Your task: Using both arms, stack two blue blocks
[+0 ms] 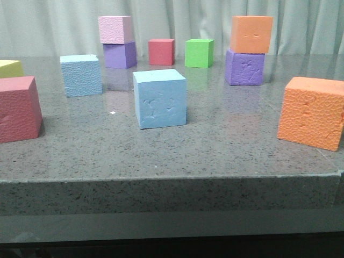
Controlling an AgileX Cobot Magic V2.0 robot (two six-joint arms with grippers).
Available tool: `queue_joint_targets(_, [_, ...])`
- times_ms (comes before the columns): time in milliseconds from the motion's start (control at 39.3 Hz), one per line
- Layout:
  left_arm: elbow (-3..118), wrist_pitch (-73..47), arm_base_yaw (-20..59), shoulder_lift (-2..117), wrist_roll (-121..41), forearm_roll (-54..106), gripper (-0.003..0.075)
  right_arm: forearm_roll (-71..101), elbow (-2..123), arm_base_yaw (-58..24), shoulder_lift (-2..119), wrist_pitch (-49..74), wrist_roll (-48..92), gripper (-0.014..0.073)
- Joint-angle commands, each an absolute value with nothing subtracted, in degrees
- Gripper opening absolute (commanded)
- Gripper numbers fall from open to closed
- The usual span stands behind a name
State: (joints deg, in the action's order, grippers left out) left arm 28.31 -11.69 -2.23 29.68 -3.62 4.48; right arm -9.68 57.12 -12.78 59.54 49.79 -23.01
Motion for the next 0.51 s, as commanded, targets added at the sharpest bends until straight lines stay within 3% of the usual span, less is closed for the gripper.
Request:
queue_joint_targets(0, [30.4,-6.8,-2.4,30.2,-3.1,4.9,0.0671,-10.8,52.1,-12.3,52.7,41.6,-22.0,-0.0067])
queue_joint_targets(483, [31.3,-6.5,-2.4,31.1,-3.1,4.9,0.0671,-14.2,30.0,-12.3,28.1,26.1,-21.4,-0.0072])
